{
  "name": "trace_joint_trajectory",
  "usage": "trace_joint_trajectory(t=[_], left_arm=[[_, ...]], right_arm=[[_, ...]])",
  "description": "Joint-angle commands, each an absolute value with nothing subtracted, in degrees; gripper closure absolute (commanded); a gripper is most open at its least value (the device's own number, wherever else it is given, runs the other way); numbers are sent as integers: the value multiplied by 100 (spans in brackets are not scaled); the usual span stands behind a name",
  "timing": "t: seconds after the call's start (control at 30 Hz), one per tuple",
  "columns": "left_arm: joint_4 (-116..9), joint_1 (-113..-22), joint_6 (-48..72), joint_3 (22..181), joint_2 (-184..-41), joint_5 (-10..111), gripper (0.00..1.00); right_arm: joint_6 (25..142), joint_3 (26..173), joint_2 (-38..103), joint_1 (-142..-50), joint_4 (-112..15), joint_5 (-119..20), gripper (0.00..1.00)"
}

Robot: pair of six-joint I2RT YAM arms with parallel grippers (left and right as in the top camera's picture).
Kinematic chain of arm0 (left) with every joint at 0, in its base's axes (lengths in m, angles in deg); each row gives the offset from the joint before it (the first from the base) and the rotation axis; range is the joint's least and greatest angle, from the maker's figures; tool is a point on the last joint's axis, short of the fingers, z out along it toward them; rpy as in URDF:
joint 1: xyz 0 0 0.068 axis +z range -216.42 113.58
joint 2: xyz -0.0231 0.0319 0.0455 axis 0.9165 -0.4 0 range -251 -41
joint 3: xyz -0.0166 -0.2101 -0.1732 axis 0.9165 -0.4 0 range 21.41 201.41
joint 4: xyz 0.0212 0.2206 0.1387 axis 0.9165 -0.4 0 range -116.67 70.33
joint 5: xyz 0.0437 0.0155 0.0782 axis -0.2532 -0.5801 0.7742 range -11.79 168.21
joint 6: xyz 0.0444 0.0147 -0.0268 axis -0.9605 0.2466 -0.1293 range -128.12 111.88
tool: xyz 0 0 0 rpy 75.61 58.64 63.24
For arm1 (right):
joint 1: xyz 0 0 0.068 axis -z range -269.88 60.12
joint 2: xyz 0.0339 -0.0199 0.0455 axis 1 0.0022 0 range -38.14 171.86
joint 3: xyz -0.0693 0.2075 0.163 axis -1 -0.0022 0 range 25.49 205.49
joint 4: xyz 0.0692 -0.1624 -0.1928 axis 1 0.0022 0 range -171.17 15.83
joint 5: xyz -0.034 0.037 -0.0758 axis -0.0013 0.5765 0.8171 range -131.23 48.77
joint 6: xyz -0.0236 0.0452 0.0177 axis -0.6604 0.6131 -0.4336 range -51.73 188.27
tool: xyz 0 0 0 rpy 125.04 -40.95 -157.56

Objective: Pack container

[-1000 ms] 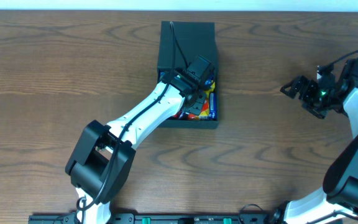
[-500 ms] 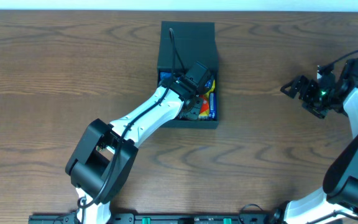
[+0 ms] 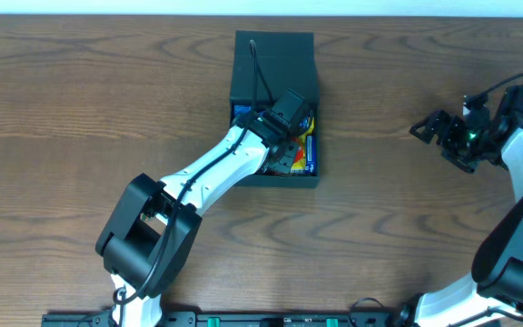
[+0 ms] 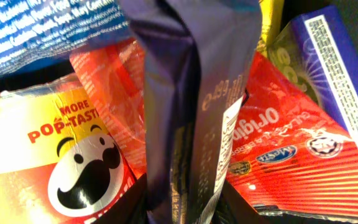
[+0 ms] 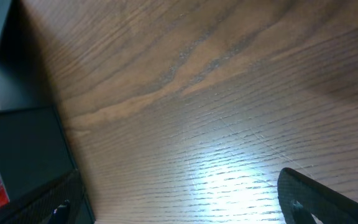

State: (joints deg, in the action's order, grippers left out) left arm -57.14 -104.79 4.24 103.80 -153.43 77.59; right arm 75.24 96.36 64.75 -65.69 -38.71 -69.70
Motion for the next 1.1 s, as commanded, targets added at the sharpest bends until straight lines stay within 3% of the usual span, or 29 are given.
trace_joint_trajectory(t=[0.0,0.27,0.37,0.6,0.8,0.9,1.07], left_arm=[[-5708,-10470,221,10583,-15415,7883,73],[-5745,-10468,-1309,10887,-15273,7886,77],[-5861,-10470,-2454,11175,-15183,7883,82],[-6420,-10470,-5337,11490,-15122,7816,83],[-6691,-10470,-6382,11490,-15124,7715,84],[-6730,-10468,-7221,11488,-15124,7267,91],[-6730,-10403,-7892,11488,-15224,6970,89]], right_arm=[[7436,9736,6335,-6595,-3875,-6972,1],[7438,9736,6335,-6595,-3877,-6972,1],[7438,9736,6335,-6595,-3875,-6972,1],[7438,9736,6335,-6595,-3873,-6972,1],[7438,9736,6335,-6595,-3880,-6972,1],[7438,9736,6335,-6595,-3880,-6972,1],[7438,9736,6335,-6595,-3877,-6972,1]])
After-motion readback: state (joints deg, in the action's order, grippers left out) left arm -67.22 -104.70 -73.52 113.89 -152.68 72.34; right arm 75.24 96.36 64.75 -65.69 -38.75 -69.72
